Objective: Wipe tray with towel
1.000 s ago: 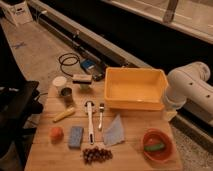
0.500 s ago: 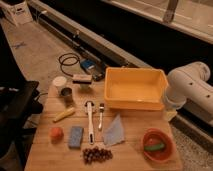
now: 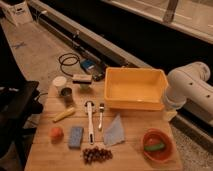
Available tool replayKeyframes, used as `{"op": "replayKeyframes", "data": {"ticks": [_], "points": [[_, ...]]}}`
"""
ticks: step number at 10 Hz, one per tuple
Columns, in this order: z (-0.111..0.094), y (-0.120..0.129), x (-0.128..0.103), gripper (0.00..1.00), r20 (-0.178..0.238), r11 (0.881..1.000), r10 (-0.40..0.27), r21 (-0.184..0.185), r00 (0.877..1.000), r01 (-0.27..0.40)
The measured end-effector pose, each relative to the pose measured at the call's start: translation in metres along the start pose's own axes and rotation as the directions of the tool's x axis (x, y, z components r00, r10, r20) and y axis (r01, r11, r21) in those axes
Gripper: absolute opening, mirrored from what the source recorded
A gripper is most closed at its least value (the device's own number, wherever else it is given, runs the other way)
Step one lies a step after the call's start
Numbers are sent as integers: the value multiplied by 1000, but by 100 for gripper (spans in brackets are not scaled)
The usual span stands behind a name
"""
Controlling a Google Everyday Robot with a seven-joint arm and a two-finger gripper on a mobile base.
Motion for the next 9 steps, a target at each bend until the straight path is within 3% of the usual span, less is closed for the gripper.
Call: {"op": "replayKeyframes", "data": {"ticks": [9], "points": [[3,-1,-10,65,3,999,-40,-10,999,40]]}}
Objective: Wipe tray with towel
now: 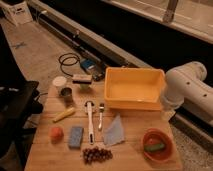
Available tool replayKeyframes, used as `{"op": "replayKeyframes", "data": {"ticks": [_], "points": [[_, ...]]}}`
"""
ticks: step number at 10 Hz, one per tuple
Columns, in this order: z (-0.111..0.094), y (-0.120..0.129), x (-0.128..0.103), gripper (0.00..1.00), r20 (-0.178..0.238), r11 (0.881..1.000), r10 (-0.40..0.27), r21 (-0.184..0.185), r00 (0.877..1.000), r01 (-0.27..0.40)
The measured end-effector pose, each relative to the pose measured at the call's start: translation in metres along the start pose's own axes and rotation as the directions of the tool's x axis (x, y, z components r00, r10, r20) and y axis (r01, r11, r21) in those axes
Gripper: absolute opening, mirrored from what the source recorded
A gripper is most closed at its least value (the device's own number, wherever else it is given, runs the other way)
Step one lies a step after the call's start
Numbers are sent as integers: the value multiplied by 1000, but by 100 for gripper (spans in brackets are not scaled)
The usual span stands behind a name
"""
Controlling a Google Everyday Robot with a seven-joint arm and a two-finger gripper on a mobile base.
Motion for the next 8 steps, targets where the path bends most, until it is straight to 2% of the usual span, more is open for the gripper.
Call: {"op": "replayKeyframes", "data": {"ticks": [1,2,4,5,6,7,8], "points": [[-2,1,0,65,-7,1000,-19,10,1000,19],[-7,1,-6,65,-13,997,-70,29,997,70],[-15,2,-31,65,-25,971,-230,64,973,231],[-20,5,-56,65,-27,934,-344,91,939,345],[-22,10,-79,65,-23,887,-448,111,894,448],[-23,17,-100,65,-20,838,-534,123,845,532],[-23,27,-120,65,-18,780,-616,131,788,612]]}}
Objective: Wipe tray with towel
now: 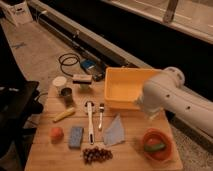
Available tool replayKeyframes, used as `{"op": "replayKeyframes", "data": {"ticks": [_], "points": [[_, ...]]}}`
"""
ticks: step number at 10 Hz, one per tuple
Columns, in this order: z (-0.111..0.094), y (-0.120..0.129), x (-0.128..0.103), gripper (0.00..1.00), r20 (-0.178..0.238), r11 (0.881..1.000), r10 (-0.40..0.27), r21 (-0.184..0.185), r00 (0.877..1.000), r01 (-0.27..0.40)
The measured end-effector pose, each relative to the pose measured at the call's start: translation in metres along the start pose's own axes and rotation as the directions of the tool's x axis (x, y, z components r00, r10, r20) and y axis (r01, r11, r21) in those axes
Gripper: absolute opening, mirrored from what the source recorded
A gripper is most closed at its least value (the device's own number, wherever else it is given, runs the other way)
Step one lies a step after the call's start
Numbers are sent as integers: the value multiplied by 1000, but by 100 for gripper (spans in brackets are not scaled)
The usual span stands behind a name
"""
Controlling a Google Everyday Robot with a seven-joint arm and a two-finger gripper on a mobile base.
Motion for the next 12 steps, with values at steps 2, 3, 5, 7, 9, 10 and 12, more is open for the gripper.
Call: {"op": "replayKeyframes", "data": {"ticks": [2,3,5,7,9,10,12], "points": [[0,-2,-19,65,9,996,-90,8,996,90],[0,-2,-18,65,7,996,-90,8,996,90],[3,-6,-18,65,5,995,-102,0,995,102],[23,-23,-32,65,30,991,-135,-19,990,135],[53,-37,-54,65,70,984,-171,-33,983,173],[72,-43,-65,65,103,981,-185,-36,977,190],[95,-48,-79,65,161,979,-195,-25,968,201]]}}
